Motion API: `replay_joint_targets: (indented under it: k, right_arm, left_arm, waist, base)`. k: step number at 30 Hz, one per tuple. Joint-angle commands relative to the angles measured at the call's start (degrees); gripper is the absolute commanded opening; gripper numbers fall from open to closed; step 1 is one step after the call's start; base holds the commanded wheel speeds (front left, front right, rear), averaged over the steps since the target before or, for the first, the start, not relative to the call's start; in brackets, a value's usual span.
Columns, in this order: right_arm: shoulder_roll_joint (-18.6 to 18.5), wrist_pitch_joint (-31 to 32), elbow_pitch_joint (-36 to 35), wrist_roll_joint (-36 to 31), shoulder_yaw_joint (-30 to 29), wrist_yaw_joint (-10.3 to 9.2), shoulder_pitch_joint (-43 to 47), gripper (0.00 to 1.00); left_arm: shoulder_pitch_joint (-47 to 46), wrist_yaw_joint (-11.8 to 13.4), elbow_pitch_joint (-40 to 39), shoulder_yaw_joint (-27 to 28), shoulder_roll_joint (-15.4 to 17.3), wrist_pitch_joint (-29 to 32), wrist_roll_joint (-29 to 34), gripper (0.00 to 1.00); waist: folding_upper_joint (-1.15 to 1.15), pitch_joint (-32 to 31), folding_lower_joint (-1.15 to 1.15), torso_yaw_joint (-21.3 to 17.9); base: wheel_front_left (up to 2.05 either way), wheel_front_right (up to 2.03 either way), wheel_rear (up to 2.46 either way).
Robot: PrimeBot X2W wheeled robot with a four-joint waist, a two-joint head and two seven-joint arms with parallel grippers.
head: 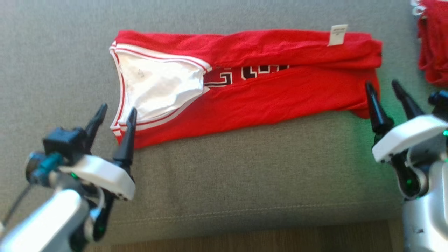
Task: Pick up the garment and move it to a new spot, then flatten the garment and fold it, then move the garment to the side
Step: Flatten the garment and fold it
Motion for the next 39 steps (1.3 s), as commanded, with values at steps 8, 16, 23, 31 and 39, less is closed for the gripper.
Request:
replay_joint_targets:
  k: [8,16,23,31,39]
  right_arm:
    - [1.4,-0.2,5.2,3.1,-3.2,-0.02,-1.5,1.00]
    - [1.3,-0.5,15.4,2.5,-8.2,-0.02,-7.6,1.00]
    - [-1.5,-1.1,22.8,-4.7,-12.8,-0.02,-12.3,1.00]
    - [-2.2,-0.5,28.6,-11.4,-14.9,-0.02,-15.2,1.00]
    - [-2.0,0.7,32.8,-14.9,-14.4,-0.02,-16.7,0.42]
  left_arm:
    - [8.1,3.2,-4.2,8.9,-7.5,-1.4,6.5,1.00]
    - [14.4,1.0,-1.4,12.7,-14.7,-1.4,15.5,1.00]
    - [15.2,-3.1,1.1,13.9,-18.9,-1.4,20.1,1.00]
    - [15.7,-6.3,3.4,15.5,-22.7,-1.4,22.3,1.00]
    - [16.4,-9.1,5.0,18.3,-25.1,-1.4,24.4,1.00]
  waist:
    - [0.00,-6.1,0.00,1.7]
    - [0.00,-7.5,0.00,5.7]
    - [0.00,-6.8,0.00,8.6]
    - [0.00,-6.1,0.00,10.0]
    - [0.00,-6.4,0.00,9.9]
  base:
    - [0.00,0.00,0.00]
    - [0.00,0.00,0.00]
    - [0.00,0.00,0.00]
    - [0.00,0.00,0.00]
    - [0.00,0.00,0.00]
